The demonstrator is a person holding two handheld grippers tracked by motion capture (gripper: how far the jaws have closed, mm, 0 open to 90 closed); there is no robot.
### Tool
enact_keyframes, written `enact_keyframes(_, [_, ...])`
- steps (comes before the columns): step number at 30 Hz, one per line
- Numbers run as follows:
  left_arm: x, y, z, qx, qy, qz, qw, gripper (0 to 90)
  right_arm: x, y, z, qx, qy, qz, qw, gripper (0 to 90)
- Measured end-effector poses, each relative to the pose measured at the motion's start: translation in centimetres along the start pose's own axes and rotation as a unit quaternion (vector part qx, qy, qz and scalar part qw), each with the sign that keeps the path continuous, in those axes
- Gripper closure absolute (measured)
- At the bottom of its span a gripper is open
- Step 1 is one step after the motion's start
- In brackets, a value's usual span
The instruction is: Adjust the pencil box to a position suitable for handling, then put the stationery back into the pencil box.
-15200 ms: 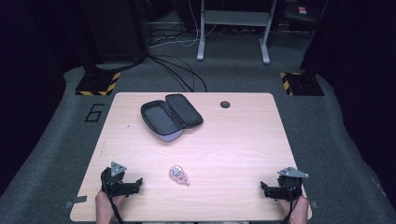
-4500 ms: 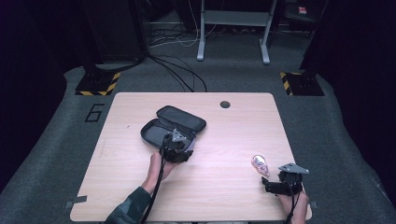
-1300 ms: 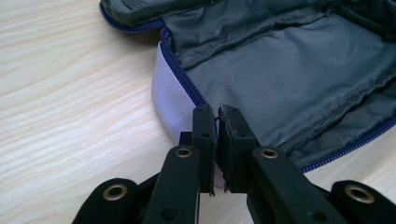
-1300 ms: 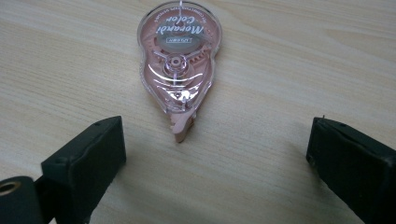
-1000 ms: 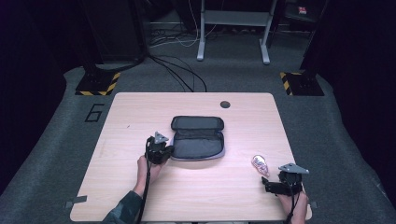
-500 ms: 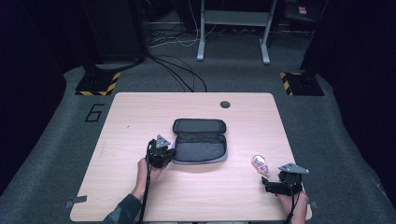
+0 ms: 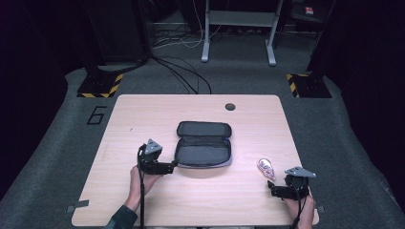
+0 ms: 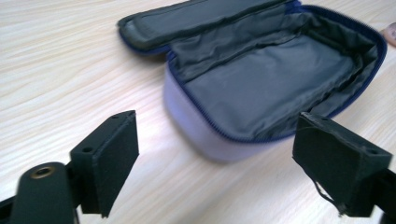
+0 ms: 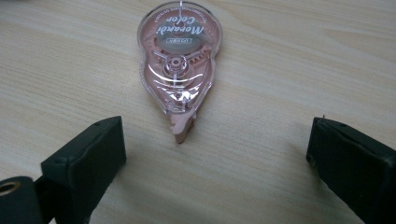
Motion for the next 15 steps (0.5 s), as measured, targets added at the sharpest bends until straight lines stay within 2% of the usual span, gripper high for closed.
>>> enact_keyframes(4, [1.2, 1.2, -1.2, -0.018, 0.015, 0.006, 0.9997, 10.6, 0.0, 0.0, 0.0, 0.002, 0.002, -0.001, 1.0000, 4.2])
enact_keyframes(8, [2.8, 2.2, -2.1, -0.033, 0.019, -0.014, 0.9992, 7.0, 0.0, 0.0, 0.0, 0.001, 0.002, -0.001, 1.0000, 4.2])
enact_keyframes(11, [4.2, 2.6, -2.6, -0.051, 0.034, -0.013, 0.9981, 4.4, 0.0, 0.0, 0.0, 0.002, 0.001, -0.001, 1.0000, 4.2])
enact_keyframes(14, [5.4, 2.9, -2.7, -0.057, 0.046, -0.018, 0.9971, 2.9, 0.0, 0.1, 0.0, 0.002, 0.001, -0.001, 1.0000, 4.2])
enact_keyframes(15, [5.9, 2.9, -2.6, -0.060, 0.044, -0.021, 0.9970, 2.2, 0.0, 0.1, 0.0, 0.002, 0.001, -0.001, 1.0000, 4.1])
Point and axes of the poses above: each handheld gripper's, and its own axes: z roughly forward along the jaws, x roughly out of its underside, y roughly to its left, the point moved 2 cm from there along z, roughly forward along the jaws, and after that the axes turned 5 degrees about x, right-handed, at the moved point
